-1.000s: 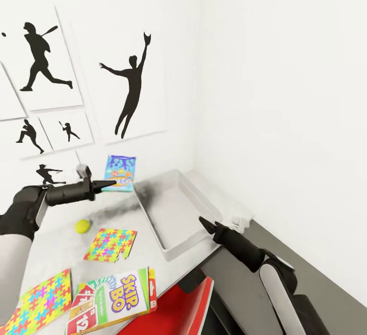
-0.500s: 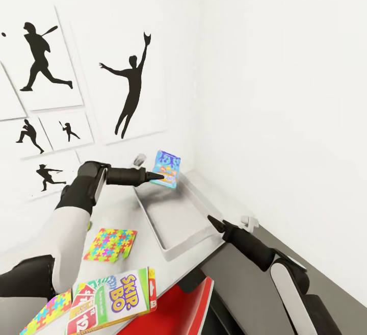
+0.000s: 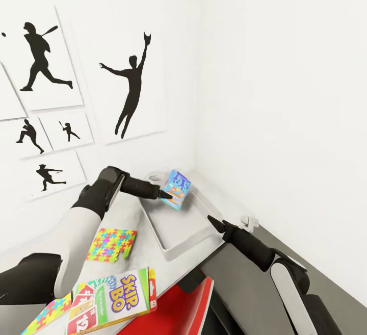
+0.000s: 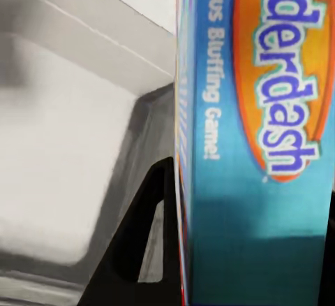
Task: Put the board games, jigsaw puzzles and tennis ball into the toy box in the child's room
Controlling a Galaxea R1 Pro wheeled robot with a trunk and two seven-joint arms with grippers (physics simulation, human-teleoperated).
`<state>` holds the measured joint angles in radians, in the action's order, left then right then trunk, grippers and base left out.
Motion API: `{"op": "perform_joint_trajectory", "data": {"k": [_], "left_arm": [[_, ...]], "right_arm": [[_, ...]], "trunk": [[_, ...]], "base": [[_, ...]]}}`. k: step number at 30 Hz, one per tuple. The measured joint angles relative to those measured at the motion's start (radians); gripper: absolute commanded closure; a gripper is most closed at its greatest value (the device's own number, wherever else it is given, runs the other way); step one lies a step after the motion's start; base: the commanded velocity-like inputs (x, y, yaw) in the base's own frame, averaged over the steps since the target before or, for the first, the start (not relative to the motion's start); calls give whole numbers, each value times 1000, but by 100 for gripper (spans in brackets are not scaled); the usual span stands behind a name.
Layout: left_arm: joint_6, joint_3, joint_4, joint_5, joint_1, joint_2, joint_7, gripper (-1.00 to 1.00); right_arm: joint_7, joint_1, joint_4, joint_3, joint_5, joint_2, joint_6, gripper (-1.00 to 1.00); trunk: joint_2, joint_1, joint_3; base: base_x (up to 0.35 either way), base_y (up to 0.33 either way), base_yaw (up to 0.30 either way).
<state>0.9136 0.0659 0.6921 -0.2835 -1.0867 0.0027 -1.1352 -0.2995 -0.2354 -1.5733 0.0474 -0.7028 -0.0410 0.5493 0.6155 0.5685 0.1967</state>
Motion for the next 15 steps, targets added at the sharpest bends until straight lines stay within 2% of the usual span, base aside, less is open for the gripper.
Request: {"op": "perform_joint_trajectory", "data": {"k": [3,6,12,15], "left_arm": [[-31,2,-10,-47,0,0,38,100],[-68,3,-30,-92,0,-2,47,100],[-96,12,-42,-111,0,-1,44,100],[-99,63,-43,-110,0,3,39,100]], "right_arm": [[0,0,0,0,0,0,0,-100],[0,0,0,0,0,0,0,-100],[0,0,0,0,0,0,0,-100],[0,0,0,0,0,0,0,-100]], "trunk": [[0,0,0],[0,0,0],[0,0,0],[0,0,0]], "base": [[0,0,0],[0,0,0],[0,0,0],[0,0,0]]}}
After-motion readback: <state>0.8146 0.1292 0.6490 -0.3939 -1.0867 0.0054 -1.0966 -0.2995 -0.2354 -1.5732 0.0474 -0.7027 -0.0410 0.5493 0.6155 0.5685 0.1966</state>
